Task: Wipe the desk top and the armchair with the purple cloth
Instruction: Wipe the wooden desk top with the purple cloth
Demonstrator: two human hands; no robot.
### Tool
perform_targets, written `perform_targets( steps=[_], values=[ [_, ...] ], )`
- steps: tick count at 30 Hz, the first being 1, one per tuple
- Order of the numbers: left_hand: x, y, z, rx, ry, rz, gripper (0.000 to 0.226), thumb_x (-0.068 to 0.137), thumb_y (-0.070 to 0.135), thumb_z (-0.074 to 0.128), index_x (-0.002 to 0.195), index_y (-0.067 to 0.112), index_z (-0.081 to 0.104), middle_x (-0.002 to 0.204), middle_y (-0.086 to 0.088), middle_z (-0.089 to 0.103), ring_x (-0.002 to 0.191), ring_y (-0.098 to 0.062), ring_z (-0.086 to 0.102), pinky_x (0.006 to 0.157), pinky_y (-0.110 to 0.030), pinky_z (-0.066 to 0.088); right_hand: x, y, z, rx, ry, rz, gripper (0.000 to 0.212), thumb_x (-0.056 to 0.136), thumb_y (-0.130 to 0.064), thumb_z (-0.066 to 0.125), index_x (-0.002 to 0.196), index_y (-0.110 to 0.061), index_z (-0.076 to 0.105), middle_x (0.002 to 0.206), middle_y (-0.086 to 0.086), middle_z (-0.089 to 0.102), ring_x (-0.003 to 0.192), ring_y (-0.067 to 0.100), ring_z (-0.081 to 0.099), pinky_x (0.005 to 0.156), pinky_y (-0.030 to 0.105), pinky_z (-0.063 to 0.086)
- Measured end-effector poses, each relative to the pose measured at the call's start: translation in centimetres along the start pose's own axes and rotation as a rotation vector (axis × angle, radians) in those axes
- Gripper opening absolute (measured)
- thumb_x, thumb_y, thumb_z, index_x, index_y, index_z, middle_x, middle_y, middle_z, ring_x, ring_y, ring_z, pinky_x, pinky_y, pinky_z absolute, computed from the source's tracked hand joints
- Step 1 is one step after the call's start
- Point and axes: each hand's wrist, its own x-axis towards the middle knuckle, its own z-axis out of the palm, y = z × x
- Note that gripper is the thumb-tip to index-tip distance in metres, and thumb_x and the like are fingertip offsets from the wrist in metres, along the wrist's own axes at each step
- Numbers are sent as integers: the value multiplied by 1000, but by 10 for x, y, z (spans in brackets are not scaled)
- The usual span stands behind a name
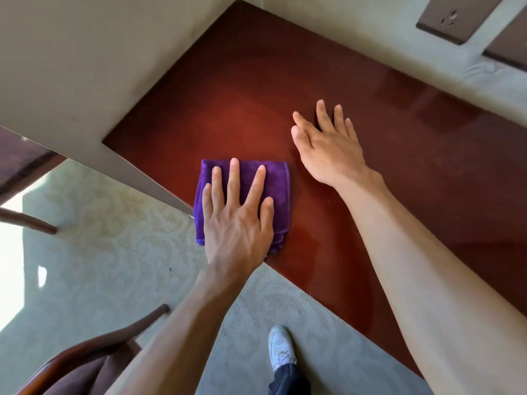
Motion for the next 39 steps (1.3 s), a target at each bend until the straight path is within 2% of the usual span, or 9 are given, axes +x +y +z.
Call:
perform_targets(
  steps=[5,9,13,16,27,30,33,36,39],
  values=[
    [-53,60,13,-17,-35,93,56,104,51,32,159,40,25,171,-6,12,158,-32,4,127,-49,10,-53,46,-22,51,237,-26,51,103,-52,23,143,-37,52,160,10,35,148,36,27,122,50,19],
    [-90,108,24,-34,-75,146,56,105,50,31,159,41,23,171,-5,11,158,-32,3,126,-51,12,-109,102,-43,2,301,8,51,103,-51,25,137,-32,59,150,9,48,140,30,40,115,48,30],
    [-121,150,34,-42,-97,196,57,104,49,35,159,40,24,170,-5,13,157,-33,6,126,-52,15,-155,155,-49,-84,190,101,55,103,-53,20,140,-35,56,155,7,43,142,31,38,115,50,30],
    [-140,176,40,-32,-110,236,57,104,48,36,159,39,25,170,-6,14,157,-34,6,125,-52,15,-170,176,-38,-78,62,143,53,103,-55,18,150,-42,38,165,0,24,151,30,22,120,51,23],
    [-201,257,59,13,-162,371,53,106,46,27,158,37,28,171,-8,10,157,-35,4,125,-53,15,-176,185,-32,26,46,105,69,93,-74,12,153,-44,30,169,-3,10,155,27,4,122,49,8],
    [-211,273,62,35,-173,389,54,106,47,18,158,37,30,171,-7,7,158,-34,1,125,-53,15,-185,193,-41,102,22,60,67,94,-74,13,154,-46,25,169,-1,9,155,30,5,123,49,7],
    [-222,287,66,33,-170,397,55,106,48,30,160,39,24,171,-7,8,157,-34,3,126,-52,14,-221,221,-58,142,153,83,60,98,-66,19,153,-44,29,167,4,19,152,33,15,123,49,12],
    [-237,305,71,37,-167,436,57,104,47,37,160,38,25,170,-8,12,157,-35,7,125,-53,15,-278,269,-74,98,225,183,54,101,-59,25,149,-39,41,164,7,27,151,34,21,122,47,17],
    [-260,333,77,20,-198,505,58,104,48,38,160,37,25,170,-9,14,157,-37,8,124,-55,17,-342,317,-82,10,154,353,56,101,-59,23,151,-40,38,165,8,23,151,35,19,121,48,18]
  ],
)
